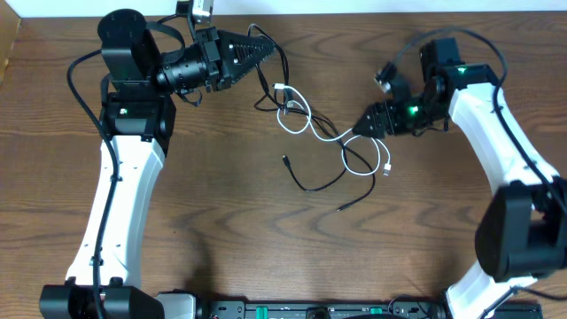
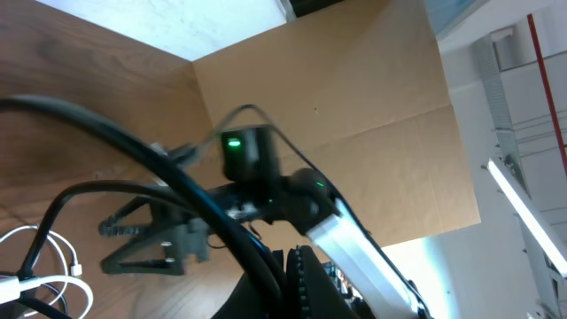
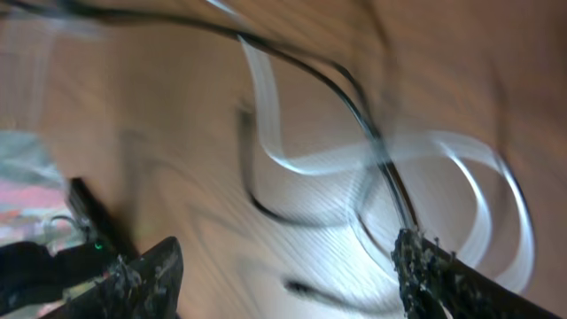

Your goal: Untangle cables

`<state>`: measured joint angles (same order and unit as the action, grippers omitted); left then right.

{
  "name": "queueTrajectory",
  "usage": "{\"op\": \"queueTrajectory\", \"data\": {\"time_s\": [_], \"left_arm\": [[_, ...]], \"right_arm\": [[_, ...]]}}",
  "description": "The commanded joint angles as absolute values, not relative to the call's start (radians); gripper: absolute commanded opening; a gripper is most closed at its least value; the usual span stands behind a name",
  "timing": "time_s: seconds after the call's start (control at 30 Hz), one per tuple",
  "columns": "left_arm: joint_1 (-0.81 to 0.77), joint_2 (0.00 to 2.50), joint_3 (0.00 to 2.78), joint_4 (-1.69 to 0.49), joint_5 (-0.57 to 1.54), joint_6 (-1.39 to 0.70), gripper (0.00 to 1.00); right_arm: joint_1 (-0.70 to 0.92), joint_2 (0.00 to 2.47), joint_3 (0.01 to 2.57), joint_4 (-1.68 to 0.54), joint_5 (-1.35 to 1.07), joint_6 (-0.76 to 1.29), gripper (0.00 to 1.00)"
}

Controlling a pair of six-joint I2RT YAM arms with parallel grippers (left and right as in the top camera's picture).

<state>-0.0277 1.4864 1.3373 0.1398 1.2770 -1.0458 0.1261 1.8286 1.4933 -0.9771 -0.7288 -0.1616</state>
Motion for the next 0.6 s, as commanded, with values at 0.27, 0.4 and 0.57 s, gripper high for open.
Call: {"op": "queueTrajectory", "data": {"time_s": [0.27, 0.4, 0.57], "left_arm": [[-0.024, 1.468, 1.346, 0.152, 1.244, -1.072, 0.08], [-0.023, 1.468, 1.346, 0.152, 1.216, -1.066, 0.08], [-0.023, 1.468, 1.346, 0.14, 1.138, -0.894, 0.07]], "right_arm": [[0.325, 1.809, 1.522, -0.656, -0.973, -0.123, 0.7], [0.354, 1.846, 1.522, -0.599, -0.882, -0.022, 0.47], [0.339, 1.852, 1.522, -0.646, -0.426, 0.317, 0.01]]}}
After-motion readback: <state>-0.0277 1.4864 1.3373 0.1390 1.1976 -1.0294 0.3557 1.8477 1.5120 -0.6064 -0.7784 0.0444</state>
